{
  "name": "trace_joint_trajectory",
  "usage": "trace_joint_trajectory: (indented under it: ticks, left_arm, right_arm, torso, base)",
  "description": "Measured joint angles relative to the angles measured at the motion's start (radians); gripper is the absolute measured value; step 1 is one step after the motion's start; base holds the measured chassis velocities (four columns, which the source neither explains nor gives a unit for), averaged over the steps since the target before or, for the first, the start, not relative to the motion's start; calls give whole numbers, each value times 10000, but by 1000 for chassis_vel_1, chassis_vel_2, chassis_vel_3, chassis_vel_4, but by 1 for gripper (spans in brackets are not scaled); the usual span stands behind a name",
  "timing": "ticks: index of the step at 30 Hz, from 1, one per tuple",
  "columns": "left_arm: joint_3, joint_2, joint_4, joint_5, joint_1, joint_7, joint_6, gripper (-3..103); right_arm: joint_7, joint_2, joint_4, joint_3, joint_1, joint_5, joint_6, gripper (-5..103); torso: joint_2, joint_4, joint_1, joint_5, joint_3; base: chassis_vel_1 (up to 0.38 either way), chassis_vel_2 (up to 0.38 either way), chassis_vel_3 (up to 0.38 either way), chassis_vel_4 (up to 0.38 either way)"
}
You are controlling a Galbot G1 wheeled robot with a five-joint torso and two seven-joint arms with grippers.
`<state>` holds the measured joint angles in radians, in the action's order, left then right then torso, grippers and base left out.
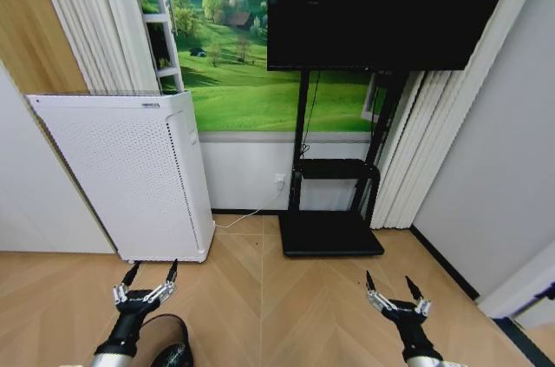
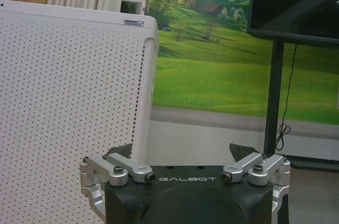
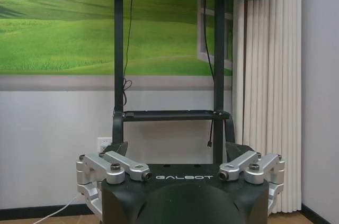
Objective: Pick up the trash bin and place the garbage on the floor into it.
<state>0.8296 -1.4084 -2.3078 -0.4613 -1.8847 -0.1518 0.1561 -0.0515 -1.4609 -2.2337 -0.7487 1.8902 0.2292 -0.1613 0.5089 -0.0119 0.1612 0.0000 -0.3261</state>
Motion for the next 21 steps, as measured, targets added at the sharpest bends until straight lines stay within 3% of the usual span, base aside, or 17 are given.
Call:
trace_joint_trajectory:
  ticks: [21]
  left_arm:
    - [0,0,0,0,0,0,0,100]
  right_arm:
    - [0,0,0,0,0,0,1,100]
  torso:
    - [868,-1,323,0,-545]
  base:
    - [0,0,0,0]
